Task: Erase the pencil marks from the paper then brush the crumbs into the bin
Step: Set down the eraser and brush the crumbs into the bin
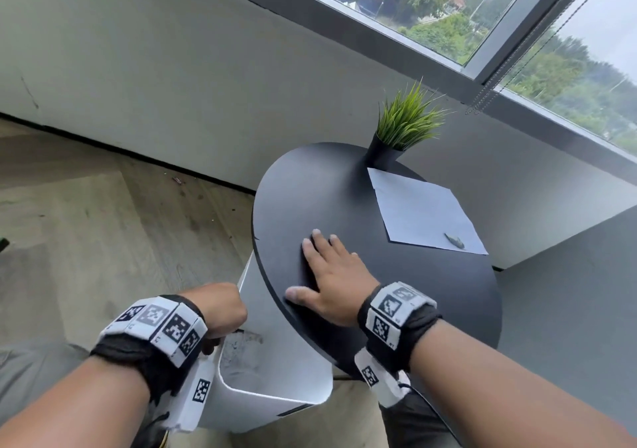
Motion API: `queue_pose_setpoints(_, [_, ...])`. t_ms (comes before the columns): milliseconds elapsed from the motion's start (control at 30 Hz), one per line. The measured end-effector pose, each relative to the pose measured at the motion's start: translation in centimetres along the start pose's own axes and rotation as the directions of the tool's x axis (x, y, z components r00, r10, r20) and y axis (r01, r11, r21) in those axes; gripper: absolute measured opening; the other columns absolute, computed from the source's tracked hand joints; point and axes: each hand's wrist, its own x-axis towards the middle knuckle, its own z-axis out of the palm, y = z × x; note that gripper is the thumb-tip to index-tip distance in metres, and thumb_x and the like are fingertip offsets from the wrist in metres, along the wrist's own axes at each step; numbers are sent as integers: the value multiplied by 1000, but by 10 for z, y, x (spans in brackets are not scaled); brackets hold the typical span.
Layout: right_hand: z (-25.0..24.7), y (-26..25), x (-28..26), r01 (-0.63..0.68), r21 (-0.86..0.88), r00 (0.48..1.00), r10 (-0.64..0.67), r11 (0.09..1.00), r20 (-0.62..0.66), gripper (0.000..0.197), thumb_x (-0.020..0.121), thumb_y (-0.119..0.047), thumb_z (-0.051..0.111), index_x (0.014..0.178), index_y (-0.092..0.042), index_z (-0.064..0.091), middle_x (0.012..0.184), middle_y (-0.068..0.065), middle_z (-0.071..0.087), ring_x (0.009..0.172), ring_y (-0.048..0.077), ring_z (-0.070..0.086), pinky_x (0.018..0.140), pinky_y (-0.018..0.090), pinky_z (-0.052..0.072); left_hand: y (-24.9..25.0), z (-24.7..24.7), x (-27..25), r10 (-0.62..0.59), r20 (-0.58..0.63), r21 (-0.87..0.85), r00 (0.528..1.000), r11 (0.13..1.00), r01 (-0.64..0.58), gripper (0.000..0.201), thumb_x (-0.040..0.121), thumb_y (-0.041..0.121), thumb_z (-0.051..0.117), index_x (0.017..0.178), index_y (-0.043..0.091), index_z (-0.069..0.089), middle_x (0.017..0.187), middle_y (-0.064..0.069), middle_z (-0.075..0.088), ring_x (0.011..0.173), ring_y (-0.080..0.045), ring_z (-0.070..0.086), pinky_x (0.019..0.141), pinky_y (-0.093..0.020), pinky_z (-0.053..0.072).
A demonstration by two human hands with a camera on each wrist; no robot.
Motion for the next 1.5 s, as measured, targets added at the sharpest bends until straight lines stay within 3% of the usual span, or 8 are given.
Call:
queue_pose_setpoints(267, [-11, 11, -91, 322, 232, 937, -344, 918, 59, 71, 89, -68, 44, 151, -38, 28, 157, -22, 29, 144, -7, 18, 119, 20, 18, -1, -1, 4, -3, -9, 24, 1000, 1000, 3, 26, 90, 13, 43, 95, 7, 68, 72, -2, 62, 58, -17, 61, 58, -25, 49])
queue_pose_setpoints(500, [59, 84, -99, -642, 400, 706, 708, 654, -26, 86, 85, -76, 19, 156, -29, 12, 165, -2, 2, 151, 22, -1, 120, 53, 8, 0, 0, 0, 10, 5, 27, 1000, 1000, -10, 32, 92, 10, 42, 107, 2, 69, 70, -3, 54, 59, -16, 53, 68, -29, 47])
queue_pose_setpoints(733, [85, -75, -89, -118, 128, 953, 149, 985, -265, 75, 93, -73, 16, 155, -31, 21, 165, 2, 11, 151, 25, 5, 112, 63, 7, -2, 0, 7, 58, 16, 3, 998, 998, -58, 27, 89, 17, 44, 88, 6, 69, 80, -9, 69, 71, -24, 69, 54, -22, 48])
queue_pose_setpoints(867, [74, -62, -97, 329, 227, 868, -198, 917, -455, 60, 97, -46, 46, 153, -31, 30, 158, -14, 29, 148, 6, 21, 120, 49, 18, -6, 2, 10, 49, 35, -13, 998, 999, -49, 33, 95, 14, 43, 105, -3, 70, 82, -10, 70, 58, -18, 65, 38, -17, 40])
queue_pose_setpoints(1033, [56, -6, -71, -383, 415, 842, 497, 825, -211, 63, 99, -57, 32, 155, -39, 10, 164, -12, -2, 151, 17, -8, 119, 56, 0, -7, 2, 9, 5, -17, 10, 1000, 1000, -5, 34, 98, 12, 42, 117, -4, 66, 96, -15, 64, 81, -26, 55, 52, -24, 41])
queue_pose_setpoints(1200, [62, -79, -69, -5, 215, 984, 43, 977, -172, 77, 87, -71, 4, 156, -36, 4, 163, -12, -16, 147, 14, -26, 117, 53, -14, 0, 8, 25, 57, -24, 63, 998, 996, -55, 35, 98, 20, 45, 110, -1, 70, 100, -15, 67, 100, -31, 68, 79, -32, 52])
queue_pose_setpoints(1333, [51, -58, -84, 235, 496, 927, -40, 836, -372, 49, 98, -56, 38, 143, -39, 43, 148, -25, 41, 140, -6, 28, 122, 39, 11, 0, 10, 32, 63, -71, 106, 995, 993, -56, 36, 100, 18, 44, 117, -3, 68, 121, -19, 68, 112, -32, 66, 83, -32, 51])
queue_pose_setpoints(1500, [63, 38, -106, -416, 310, 846, 489, 855, -213, 59, 95, -61, 32, 151, -45, 20, 163, -12, 2, 151, 17, -4, 120, 51, 6, -11, 30, 50, 15, -85, 103, 996, 995, -6, 34, 97, 18, 47, 116, 0, 69, 124, -19, 67, 111, -33, 64, 90, -33, 50])
